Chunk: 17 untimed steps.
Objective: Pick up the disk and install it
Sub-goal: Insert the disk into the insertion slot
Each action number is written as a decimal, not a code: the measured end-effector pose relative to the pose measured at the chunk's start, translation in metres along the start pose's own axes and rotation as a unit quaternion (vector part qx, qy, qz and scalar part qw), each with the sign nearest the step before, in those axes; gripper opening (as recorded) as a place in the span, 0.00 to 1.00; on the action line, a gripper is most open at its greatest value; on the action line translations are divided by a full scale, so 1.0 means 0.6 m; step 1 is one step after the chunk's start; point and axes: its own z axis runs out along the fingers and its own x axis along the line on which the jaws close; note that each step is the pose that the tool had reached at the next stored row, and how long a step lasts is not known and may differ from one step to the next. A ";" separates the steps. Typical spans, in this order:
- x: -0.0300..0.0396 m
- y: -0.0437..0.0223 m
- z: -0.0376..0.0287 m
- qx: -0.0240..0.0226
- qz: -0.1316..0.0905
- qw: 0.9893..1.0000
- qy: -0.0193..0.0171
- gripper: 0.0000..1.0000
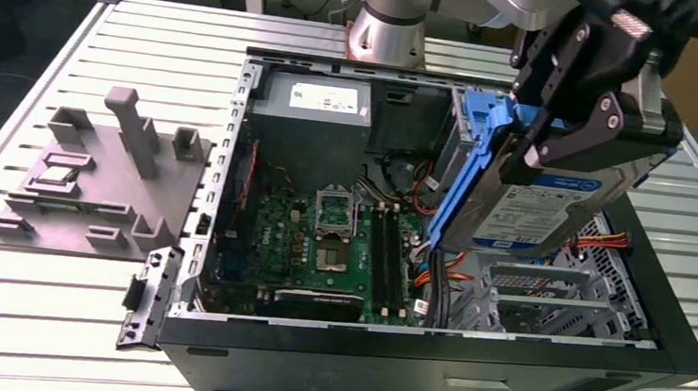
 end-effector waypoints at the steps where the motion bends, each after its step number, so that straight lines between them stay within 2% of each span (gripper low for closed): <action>1: 0.000 0.004 0.000 0.000 0.000 1.000 0.000 0.36; 5: -0.002 0.010 0.001 0.000 0.000 1.000 0.000 0.36; 10: -0.011 0.010 0.002 0.000 0.000 1.000 0.000 0.36; 17: -0.011 0.011 0.002 0.000 0.000 1.000 0.000 0.36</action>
